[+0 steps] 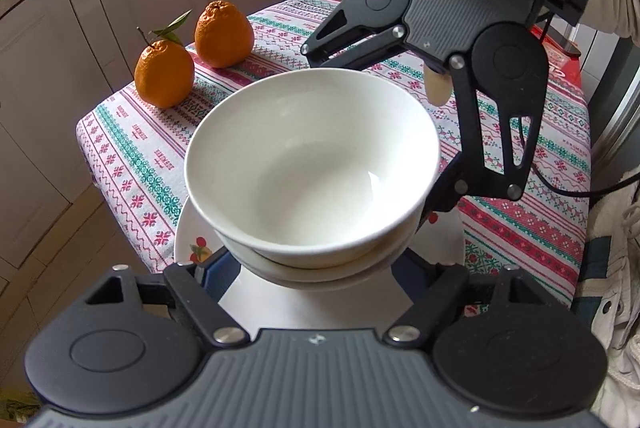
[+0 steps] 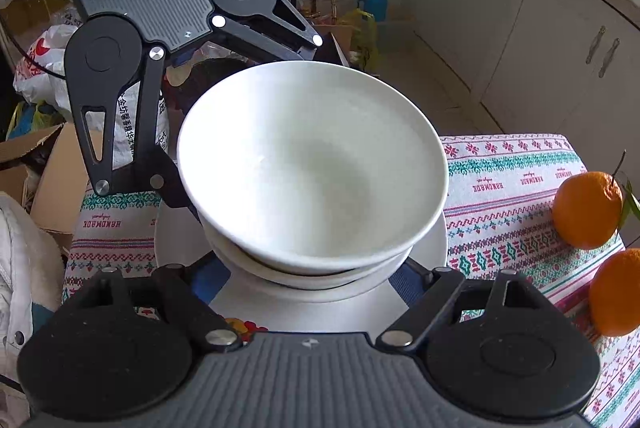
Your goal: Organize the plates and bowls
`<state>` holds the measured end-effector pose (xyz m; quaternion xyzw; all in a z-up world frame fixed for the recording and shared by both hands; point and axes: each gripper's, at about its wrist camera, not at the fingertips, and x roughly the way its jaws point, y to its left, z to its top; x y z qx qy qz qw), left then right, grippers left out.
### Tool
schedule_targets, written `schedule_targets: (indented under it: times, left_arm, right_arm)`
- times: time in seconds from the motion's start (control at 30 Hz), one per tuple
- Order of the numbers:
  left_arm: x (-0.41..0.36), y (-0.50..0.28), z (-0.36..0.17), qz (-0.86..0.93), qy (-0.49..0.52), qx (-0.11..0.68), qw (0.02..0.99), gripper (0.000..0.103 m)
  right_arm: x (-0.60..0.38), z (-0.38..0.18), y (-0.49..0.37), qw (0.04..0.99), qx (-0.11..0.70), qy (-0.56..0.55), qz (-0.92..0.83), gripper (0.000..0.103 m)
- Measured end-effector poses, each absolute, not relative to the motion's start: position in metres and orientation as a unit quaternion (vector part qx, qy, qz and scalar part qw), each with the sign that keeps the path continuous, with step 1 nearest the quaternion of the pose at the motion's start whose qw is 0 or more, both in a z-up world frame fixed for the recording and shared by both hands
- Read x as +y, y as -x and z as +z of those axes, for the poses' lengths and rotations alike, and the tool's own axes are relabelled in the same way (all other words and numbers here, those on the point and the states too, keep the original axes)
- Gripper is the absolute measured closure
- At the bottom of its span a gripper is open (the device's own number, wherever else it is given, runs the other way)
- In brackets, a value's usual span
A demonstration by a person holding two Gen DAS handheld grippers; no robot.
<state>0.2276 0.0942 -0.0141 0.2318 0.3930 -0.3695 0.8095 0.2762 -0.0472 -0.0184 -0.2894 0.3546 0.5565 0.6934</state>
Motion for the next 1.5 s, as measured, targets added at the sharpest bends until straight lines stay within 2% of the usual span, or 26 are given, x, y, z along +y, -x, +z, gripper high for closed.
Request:
schedule_targets:
  times: [0.13,0.37,0.57,0.7,0.8,0.93,1.03,1.5]
  left_arm:
    - [0.093,-0.222,-0.014,-0.355,-0.234,0.380,0.821,0.014]
    - [0.099,-0.187,-0.012,-0.309,-0.232,0.358,0.850,0.010]
    - [0.104,-0.135,0.013,-0.245,-0.174,0.285,0.910,0.001]
    - [0.095,-0.097,0.025,-0.194,-0.145,0.223,0.944,0.001]
    - [0.086,-0.078,0.022,-0.181,-0.092,0.218,0.955,0.001]
    - [0.069,-0.058,0.014,-0.073,-0.038,0.209,0.975,0.000]
    - [0.054,-0.053,0.013,-0.007,-0.022,0.234,0.972,0.000]
    - [0.028,-0.017,0.020,0.016,0.002,0.238,0.971,0.001]
  right_arm:
    - [-0.048,-0.020,-0.273,0.700,0.352,0.290,0.550,0.014]
    - [-0.069,-0.003,-0.253,0.728,0.336,0.272,0.531,0.004]
    - [-0.100,0.021,-0.211,0.791,0.311,0.247,0.466,0.000]
    - [-0.117,0.032,-0.179,0.846,0.291,0.206,0.397,0.000]
    - [-0.131,0.036,-0.159,0.890,0.284,0.150,0.325,0.000]
    - [-0.143,0.028,-0.138,0.924,0.315,0.078,0.202,0.000]
    - [-0.150,0.023,-0.116,0.933,0.320,0.046,0.157,0.000]
    - [-0.158,0.020,-0.050,0.947,0.302,0.042,0.099,0.000]
